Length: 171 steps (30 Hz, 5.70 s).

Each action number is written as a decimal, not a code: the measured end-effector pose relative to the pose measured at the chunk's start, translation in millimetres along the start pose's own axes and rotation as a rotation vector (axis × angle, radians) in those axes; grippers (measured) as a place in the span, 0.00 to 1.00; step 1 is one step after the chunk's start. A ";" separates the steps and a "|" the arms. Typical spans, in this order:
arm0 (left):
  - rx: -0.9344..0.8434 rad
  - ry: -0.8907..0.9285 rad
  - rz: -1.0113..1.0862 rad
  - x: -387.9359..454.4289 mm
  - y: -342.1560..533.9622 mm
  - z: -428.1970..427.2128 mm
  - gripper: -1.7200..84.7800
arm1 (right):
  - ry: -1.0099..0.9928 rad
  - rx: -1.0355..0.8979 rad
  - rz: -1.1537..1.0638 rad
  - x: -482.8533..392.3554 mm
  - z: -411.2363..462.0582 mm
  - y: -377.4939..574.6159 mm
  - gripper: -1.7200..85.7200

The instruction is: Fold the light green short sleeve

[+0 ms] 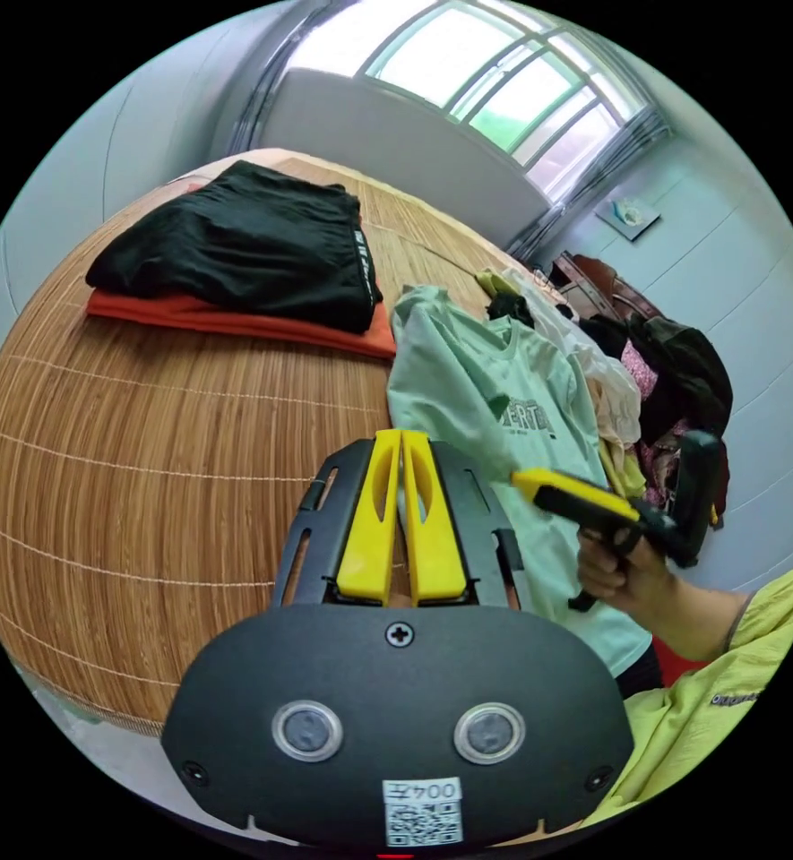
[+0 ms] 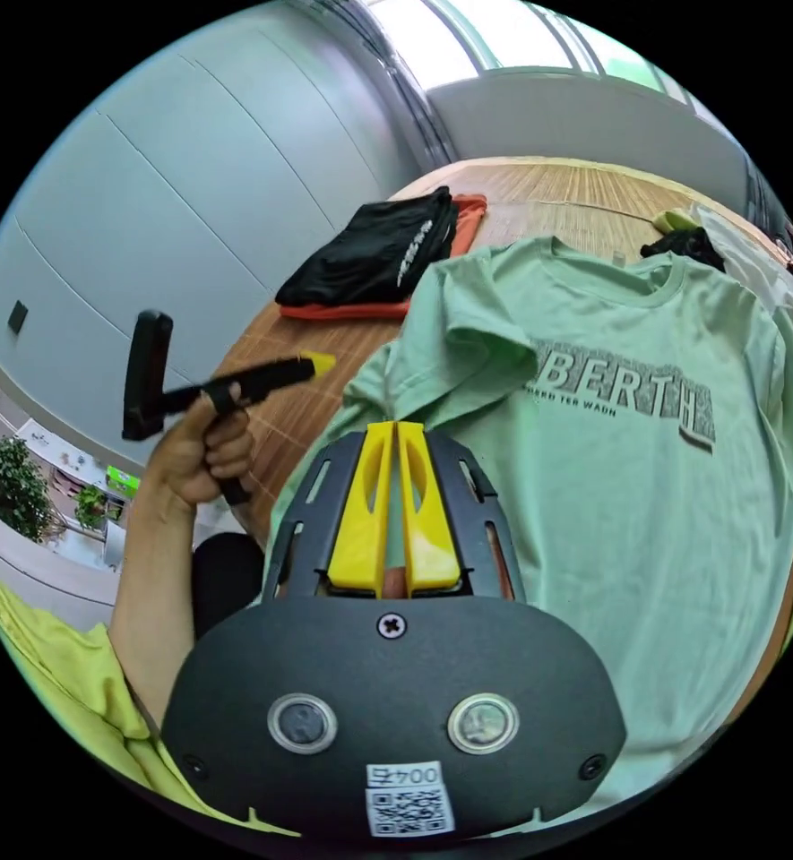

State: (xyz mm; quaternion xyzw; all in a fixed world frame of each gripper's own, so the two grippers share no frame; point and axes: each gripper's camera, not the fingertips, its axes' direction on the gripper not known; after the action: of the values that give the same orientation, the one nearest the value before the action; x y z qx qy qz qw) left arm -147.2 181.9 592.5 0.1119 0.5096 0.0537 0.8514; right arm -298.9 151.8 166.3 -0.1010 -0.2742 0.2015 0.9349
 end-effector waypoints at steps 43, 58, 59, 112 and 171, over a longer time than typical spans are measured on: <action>-0.086 0.091 0.199 33.6 -26.1 41.5 0.02 | 0.130 -0.124 -0.070 32.3 -23.3 -27.0 0.06; -0.385 0.124 0.591 87.1 -18.6 79.5 0.02 | 0.144 -0.200 -0.140 107.9 -27.4 -284.0 0.14; -0.394 0.117 0.587 86.9 -19.4 81.4 0.02 | 0.156 -0.251 -0.152 108.3 -17.1 -300.8 0.14; -0.003 -0.108 0.119 0.2 -8.2 -18.5 0.02 | 0.271 -0.253 -1.074 -99.6 -9.9 -170.6 0.10; -0.269 -0.081 0.334 75.6 -49.2 39.4 0.02 | 0.203 -0.206 -0.154 131.9 148.8 -84.3 0.06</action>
State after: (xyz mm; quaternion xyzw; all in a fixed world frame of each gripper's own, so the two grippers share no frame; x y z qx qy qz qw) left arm -77.8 144.4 533.7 0.0822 0.4376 0.2572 0.8577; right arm -252.8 144.8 377.2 -0.1949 -0.2042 0.0889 0.9552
